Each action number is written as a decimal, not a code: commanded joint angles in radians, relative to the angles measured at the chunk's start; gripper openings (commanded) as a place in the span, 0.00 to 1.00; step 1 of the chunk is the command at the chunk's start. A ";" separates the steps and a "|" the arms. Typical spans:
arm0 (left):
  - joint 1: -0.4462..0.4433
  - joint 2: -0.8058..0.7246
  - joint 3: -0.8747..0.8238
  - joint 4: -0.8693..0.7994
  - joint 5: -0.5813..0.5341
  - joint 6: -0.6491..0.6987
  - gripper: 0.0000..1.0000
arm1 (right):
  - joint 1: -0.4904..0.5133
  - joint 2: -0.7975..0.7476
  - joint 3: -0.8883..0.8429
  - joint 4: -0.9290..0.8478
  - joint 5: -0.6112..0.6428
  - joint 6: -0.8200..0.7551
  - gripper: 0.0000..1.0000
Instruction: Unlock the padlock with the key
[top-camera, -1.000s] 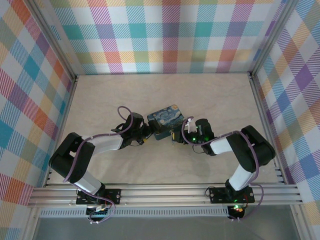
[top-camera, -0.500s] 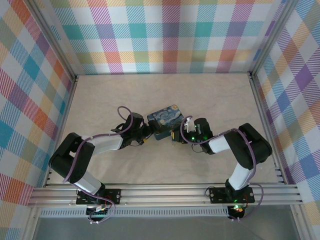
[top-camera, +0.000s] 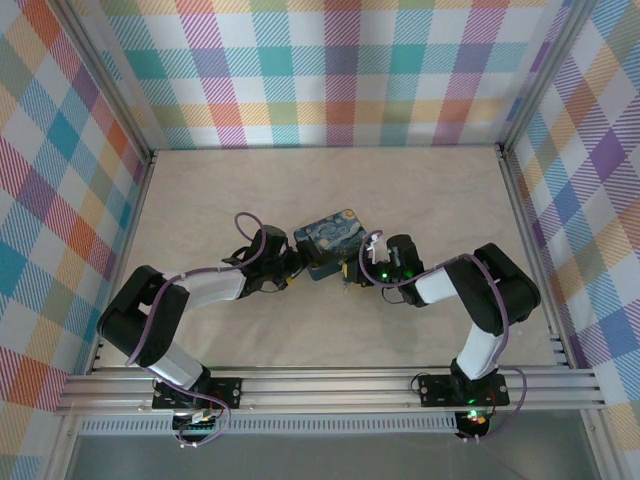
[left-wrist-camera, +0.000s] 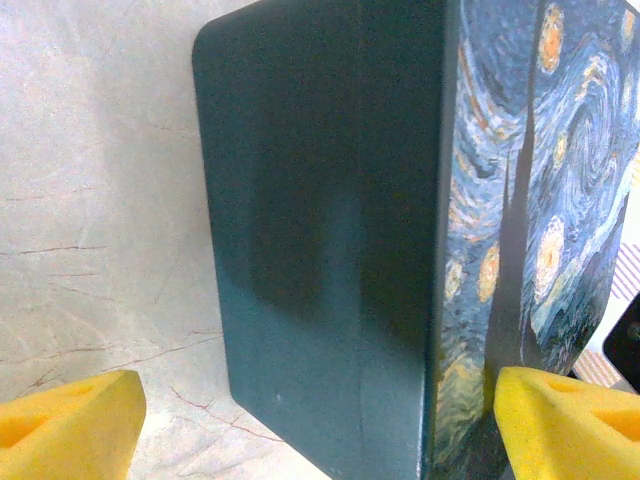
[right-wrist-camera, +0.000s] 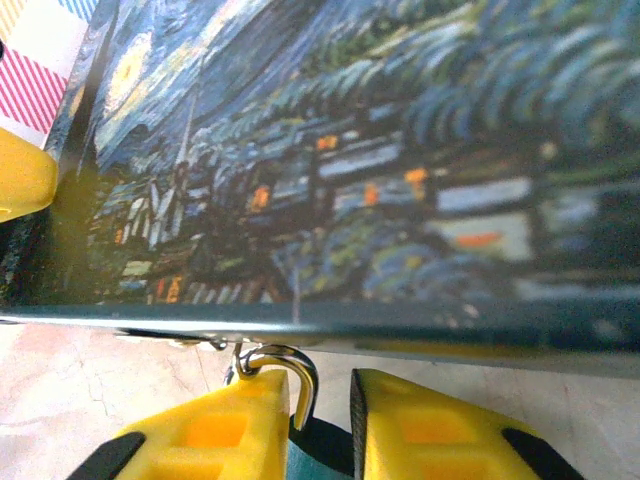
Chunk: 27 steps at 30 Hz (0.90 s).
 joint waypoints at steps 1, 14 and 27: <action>-0.002 -0.018 -0.010 -0.065 -0.024 0.012 0.89 | -0.005 0.013 0.011 0.028 -0.015 -0.008 0.20; -0.002 -0.021 -0.016 -0.068 -0.029 0.012 0.90 | -0.005 -0.060 -0.041 0.004 0.027 -0.006 0.00; -0.035 -0.034 -0.025 -0.083 -0.051 0.011 0.89 | -0.005 -0.069 -0.047 0.048 0.061 0.118 0.00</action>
